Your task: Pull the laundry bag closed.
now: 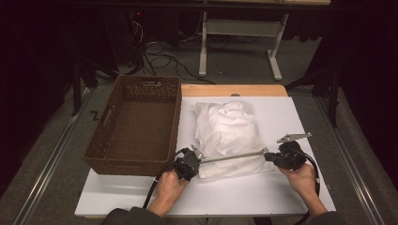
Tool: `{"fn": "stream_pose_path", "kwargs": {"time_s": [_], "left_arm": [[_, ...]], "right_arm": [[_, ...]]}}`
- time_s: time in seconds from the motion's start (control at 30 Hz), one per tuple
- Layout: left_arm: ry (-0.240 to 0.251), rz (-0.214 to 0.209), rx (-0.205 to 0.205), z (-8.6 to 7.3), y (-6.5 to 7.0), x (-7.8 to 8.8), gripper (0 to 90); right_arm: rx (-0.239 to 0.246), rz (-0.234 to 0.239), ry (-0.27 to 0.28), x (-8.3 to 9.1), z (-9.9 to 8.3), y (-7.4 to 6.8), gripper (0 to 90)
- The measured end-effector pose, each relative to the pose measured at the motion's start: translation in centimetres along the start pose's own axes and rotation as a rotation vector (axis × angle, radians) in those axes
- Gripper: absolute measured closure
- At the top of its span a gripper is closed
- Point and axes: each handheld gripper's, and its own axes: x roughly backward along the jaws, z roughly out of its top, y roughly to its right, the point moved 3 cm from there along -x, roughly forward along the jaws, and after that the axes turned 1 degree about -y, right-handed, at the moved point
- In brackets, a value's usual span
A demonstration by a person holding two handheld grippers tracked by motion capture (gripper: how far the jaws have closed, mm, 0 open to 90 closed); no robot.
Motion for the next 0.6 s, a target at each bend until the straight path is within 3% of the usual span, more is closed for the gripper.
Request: {"fn": "stream_pose_path", "kwargs": {"time_s": [0.33,0.6], "left_arm": [[-0.004,0.036,0.001,0.0,-0.1,-0.1,84.8],[-0.001,0.037,0.003,0.0,-0.2,-0.1,84.7]], "right_arm": [[-0.017,-0.017,-0.008,-0.4,-0.1,0.6,87.0],[-0.040,-0.027,-0.005,-1.0,0.0,1.3,87.0]]}}
